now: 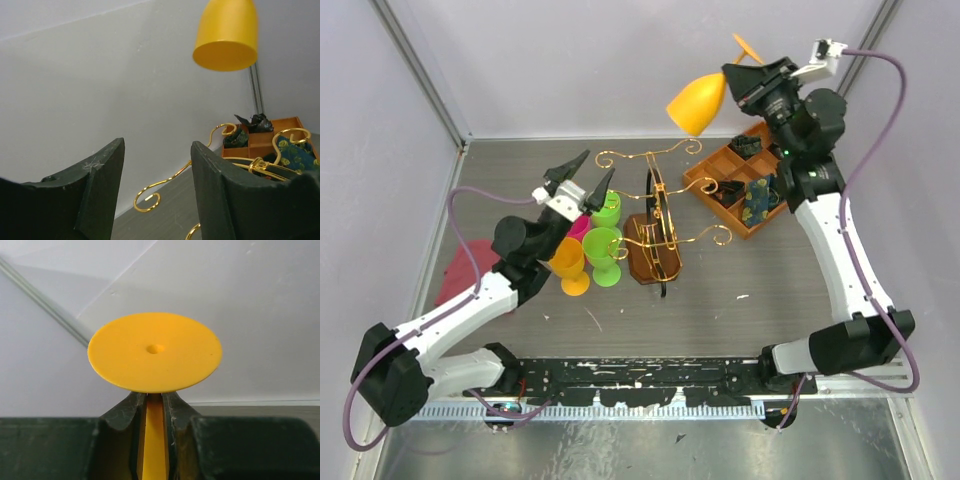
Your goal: Place the wine glass upside down on the wine glass rack
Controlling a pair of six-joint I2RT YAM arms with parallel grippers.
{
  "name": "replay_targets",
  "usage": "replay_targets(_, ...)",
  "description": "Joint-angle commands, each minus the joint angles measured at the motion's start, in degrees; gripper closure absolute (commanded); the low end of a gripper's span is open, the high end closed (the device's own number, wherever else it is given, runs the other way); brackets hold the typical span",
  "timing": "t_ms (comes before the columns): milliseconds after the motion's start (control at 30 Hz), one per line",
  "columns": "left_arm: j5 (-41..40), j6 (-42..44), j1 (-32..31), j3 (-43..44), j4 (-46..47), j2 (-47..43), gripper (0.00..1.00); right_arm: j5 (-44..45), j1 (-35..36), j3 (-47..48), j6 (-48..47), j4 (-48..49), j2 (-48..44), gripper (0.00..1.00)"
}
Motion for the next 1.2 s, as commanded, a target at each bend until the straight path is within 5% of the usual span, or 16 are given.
replay_targets(0,-8.3,-1.6,0.0,6.7,-9.2,0.8,0.36,8.1,-1.1,2.0,-12.9,-5.1,-6.7,0.99)
replay_targets(100,-11.3,-3.6,0.7,13.8,-18.2,2.9,0.3,13.8,-1.2,0.4,-19.1,-8.7,-9.8,0.99)
replay_targets(300,-13.2,-12.2,3.8,25.8,-33.8,6.3,0.33,24.3,-1.2,-7.6,-29.6,-10.5,-16.9,0.99)
replay_targets(700,-9.7,-26.9,10.8,43.7,-60.9,13.3,0.24,28.6,-2.1,-18.1,-44.1,-11.8,-18.6,0.99)
replay_targets(833,-8.8,-29.2,13.9,47.5,-67.5,15.9,0.21,21.1,-6.0,-21.3,-43.6,-8.2,-17.8,0.99)
replay_targets(1033,-8.1,-28.3,15.4,45.9,-68.6,14.7,0.0,6.4,-7.3,-27.7,-46.3,0.3,-18.2,0.99)
replay_targets(1167,-8.5,-28.2,15.9,44.6,-68.0,14.2,0.02,-0.1,-7.3,-31.5,-49.0,4.8,-16.4,0.99)
